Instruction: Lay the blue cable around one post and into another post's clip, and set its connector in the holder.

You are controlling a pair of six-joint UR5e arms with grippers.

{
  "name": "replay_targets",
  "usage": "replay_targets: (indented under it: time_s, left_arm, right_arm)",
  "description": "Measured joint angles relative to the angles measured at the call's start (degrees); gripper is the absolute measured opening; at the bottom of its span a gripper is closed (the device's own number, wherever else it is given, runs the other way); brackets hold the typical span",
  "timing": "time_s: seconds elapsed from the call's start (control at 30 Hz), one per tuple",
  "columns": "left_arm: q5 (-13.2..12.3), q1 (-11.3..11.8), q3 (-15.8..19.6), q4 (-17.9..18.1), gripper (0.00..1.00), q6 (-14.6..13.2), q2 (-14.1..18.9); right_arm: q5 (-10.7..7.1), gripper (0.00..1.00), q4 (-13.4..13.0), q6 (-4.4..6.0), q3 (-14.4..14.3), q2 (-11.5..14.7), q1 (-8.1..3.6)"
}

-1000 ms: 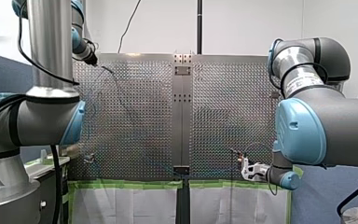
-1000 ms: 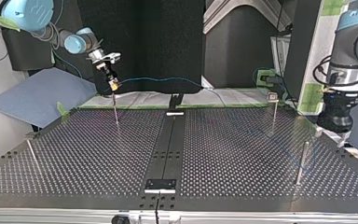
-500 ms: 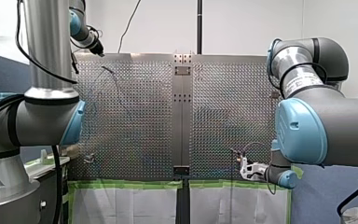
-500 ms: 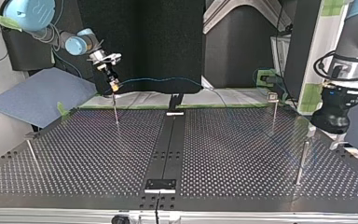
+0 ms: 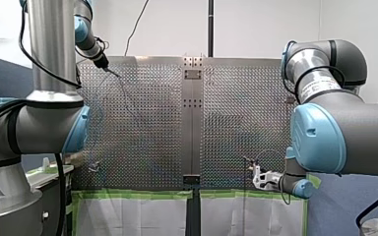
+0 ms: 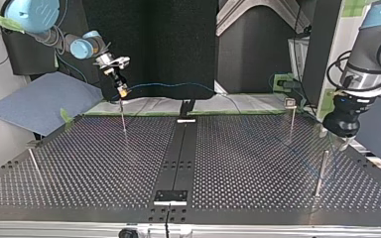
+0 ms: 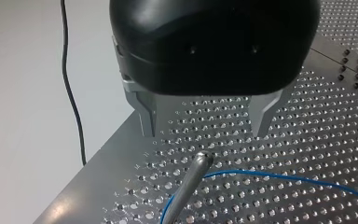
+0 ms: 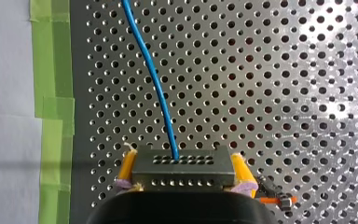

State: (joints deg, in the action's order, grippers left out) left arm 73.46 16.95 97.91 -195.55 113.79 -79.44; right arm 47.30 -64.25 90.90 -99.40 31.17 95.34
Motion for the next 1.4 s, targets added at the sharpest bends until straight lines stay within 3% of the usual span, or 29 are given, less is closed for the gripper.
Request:
replay_targets:
  time_s: [1.03, 1.4]
  left_arm:
    - [-0.5, -0.4, -2.7, -0.7, 0.98, 2.2, -1.0]
    - [2.7, -0.6, -2.0, -2.9, 0.98, 1.6, -1.0]
  right_arm:
    - [0.06, 0.00, 0.1, 0.17, 0.3, 0.0, 0.33]
    - [0.03, 0.00, 0.4, 0.10, 0.3, 0.0, 0.58]
